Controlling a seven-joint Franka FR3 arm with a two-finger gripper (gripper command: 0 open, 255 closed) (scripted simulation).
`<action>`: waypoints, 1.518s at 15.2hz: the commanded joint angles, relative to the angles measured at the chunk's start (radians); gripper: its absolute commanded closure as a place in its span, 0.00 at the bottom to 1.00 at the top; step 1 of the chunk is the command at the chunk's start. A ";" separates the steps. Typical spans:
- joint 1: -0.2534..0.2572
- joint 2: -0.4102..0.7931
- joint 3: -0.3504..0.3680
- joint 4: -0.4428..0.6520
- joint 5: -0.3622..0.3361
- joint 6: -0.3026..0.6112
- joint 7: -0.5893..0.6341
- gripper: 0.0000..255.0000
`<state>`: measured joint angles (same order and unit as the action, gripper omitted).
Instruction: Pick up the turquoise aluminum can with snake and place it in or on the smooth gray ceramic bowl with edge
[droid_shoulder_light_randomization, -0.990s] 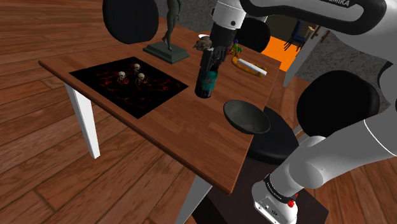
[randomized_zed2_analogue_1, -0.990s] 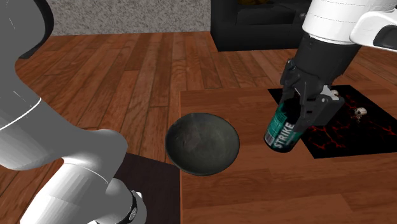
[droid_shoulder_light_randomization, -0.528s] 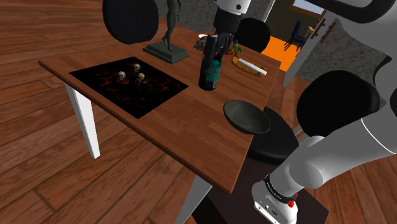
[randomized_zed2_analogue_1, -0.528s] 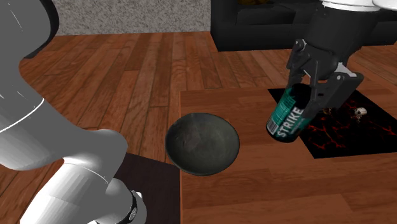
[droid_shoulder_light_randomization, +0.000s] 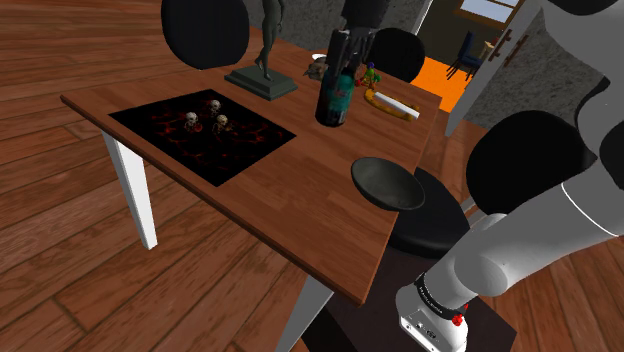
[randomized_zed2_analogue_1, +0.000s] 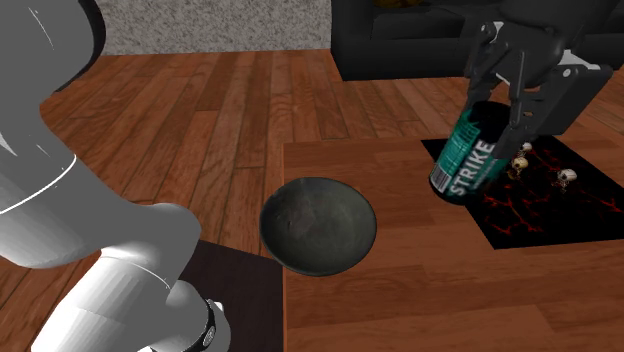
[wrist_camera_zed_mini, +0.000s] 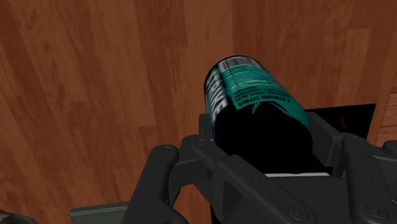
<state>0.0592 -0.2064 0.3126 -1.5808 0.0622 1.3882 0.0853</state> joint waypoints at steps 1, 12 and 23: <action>0.001 0.013 0.003 0.041 -0.003 -0.028 0.005 1.00; 0.017 -0.338 -0.070 -0.187 0.068 -0.146 -0.050 1.00; 0.041 -0.549 -0.104 -0.378 0.088 -0.166 -0.072 1.00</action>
<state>0.0994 -0.7460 0.2074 -1.9385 0.1483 1.2104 0.0141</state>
